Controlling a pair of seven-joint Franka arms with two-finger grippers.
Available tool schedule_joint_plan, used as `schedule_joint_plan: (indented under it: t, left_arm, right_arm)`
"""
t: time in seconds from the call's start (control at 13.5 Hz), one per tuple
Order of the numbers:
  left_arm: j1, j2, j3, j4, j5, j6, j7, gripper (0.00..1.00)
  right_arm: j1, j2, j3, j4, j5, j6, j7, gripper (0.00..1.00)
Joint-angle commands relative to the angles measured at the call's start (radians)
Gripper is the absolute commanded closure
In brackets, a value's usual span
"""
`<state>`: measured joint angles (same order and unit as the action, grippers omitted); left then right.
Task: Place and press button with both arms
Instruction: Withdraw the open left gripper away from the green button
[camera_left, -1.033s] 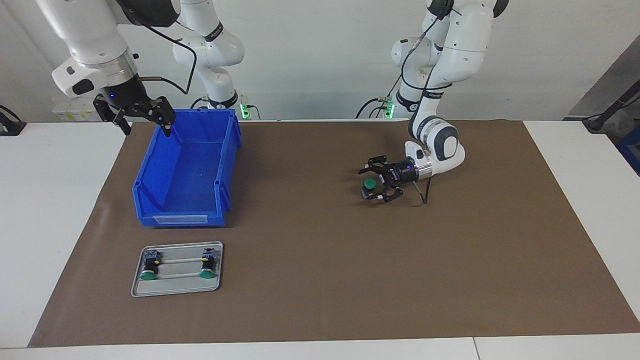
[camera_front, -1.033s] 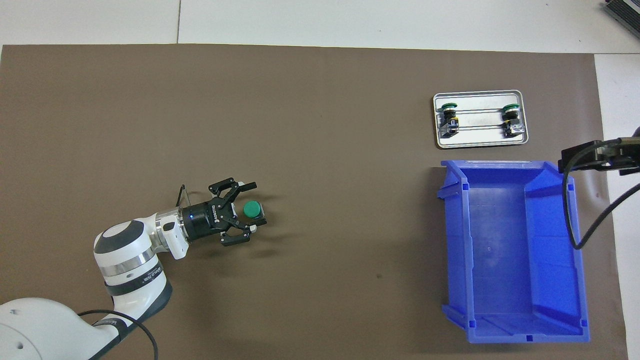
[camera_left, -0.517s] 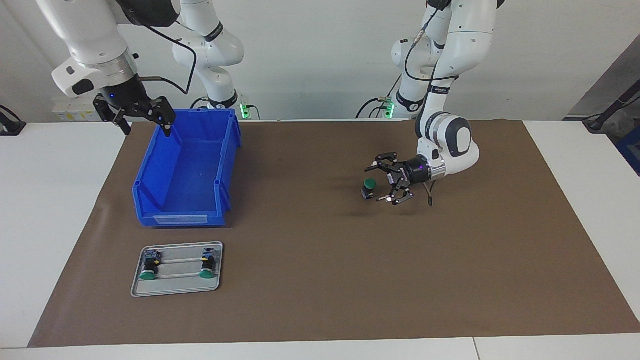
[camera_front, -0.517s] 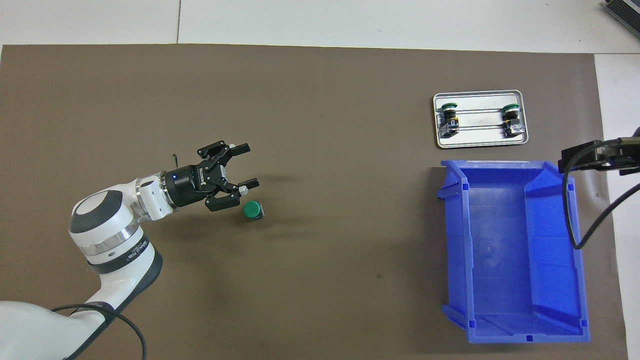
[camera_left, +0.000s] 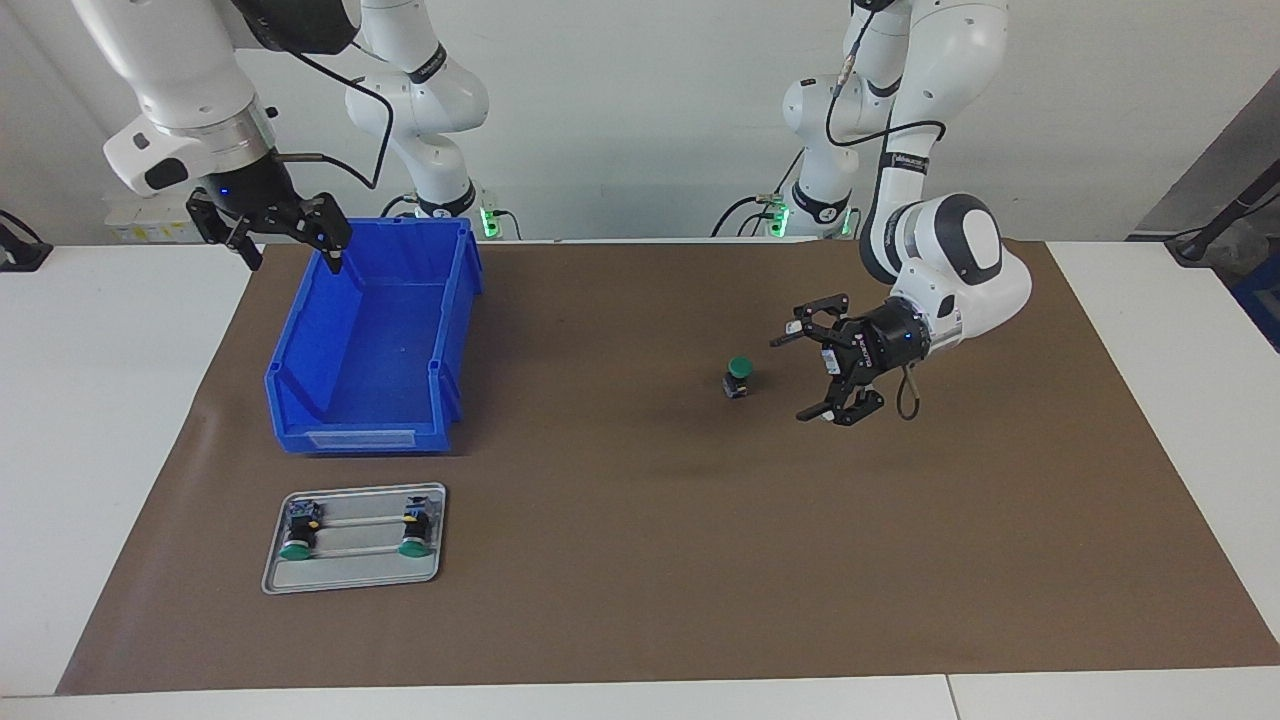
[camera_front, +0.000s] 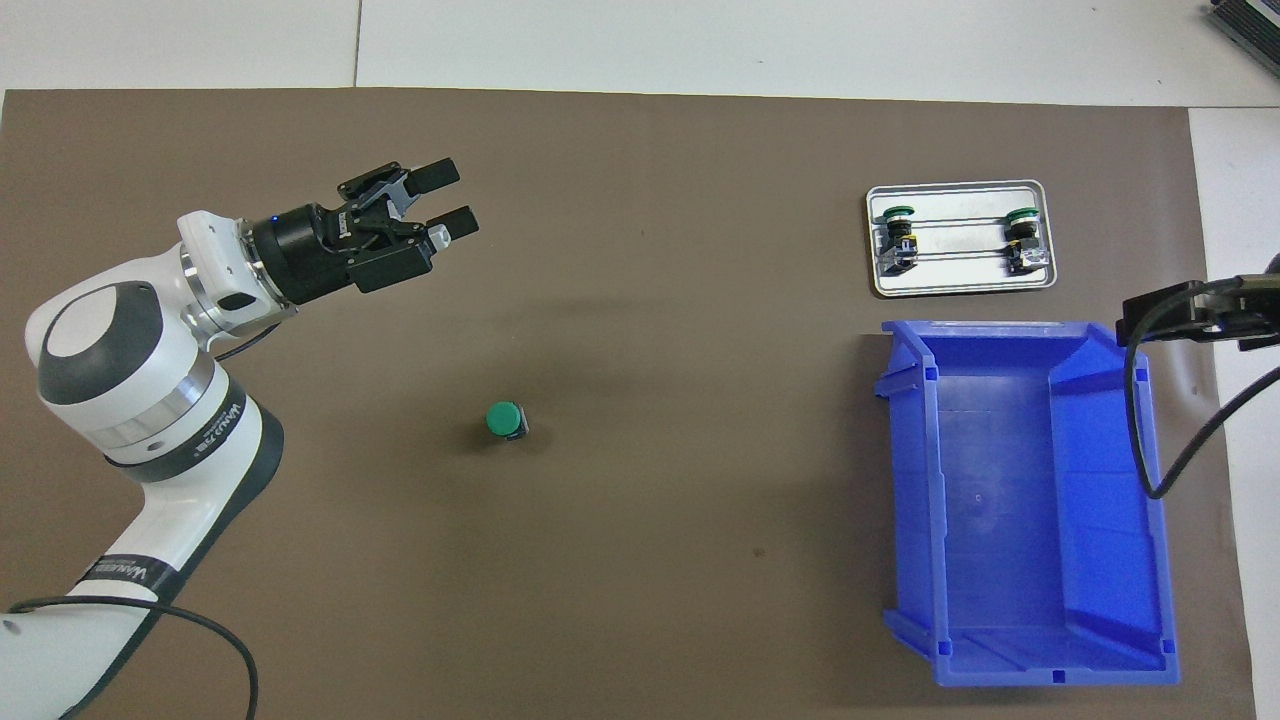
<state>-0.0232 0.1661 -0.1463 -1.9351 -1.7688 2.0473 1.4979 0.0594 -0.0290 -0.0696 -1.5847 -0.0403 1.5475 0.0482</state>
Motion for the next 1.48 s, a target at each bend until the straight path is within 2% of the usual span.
schedule_joint_plan:
  t: [0.0,0.15,0.3,0.66,0.81,1.11,1.25,1.4]
  left_arm:
    - [-0.009,-0.036,0.007,0.07,0.238,0.042,-0.207,0.02]
    - [0.0,-0.074,0.007,0.096,0.439,0.04,-0.353,0.02]
    - [0.0,-0.12,0.011,0.096,0.567,0.043,-0.466,0.02]
    - [-0.01,-0.233,0.016,0.097,1.116,0.03,-0.891,0.0]
    - [-0.008,-0.272,0.013,0.088,1.296,-0.001,-0.99,0.0]
    - [0.003,-0.307,0.016,0.084,1.514,-0.226,-0.993,0.0]
    - [0.005,-0.309,0.016,0.081,1.522,-0.245,-0.993,0.0]
    - [0.057,-0.329,0.016,0.061,1.523,-0.266,-1.025,0.0]
  right_arm:
    - [-0.01,-0.012,0.01,-0.009,0.007,-0.007,-0.016,0.0]
    - [-0.01,-0.012,0.01,-0.009,0.007,-0.007,-0.018,0.0]
    - [-0.01,-0.012,0.01,-0.009,0.007,-0.007,-0.017,0.0]
    - [-0.01,-0.012,0.01,-0.009,0.007,-0.007,-0.017,0.0]
    - [-0.01,-0.012,0.01,-0.009,0.007,-0.007,-0.016,0.0]
    - [-0.01,-0.012,0.01,-0.009,0.007,-0.007,-0.016,0.0]
    - [-0.01,-0.012,0.01,-0.009,0.007,-0.007,-0.016,0.0]
    - [-0.01,-0.012,0.01,-0.009,0.007,-0.007,-0.016,0.0]
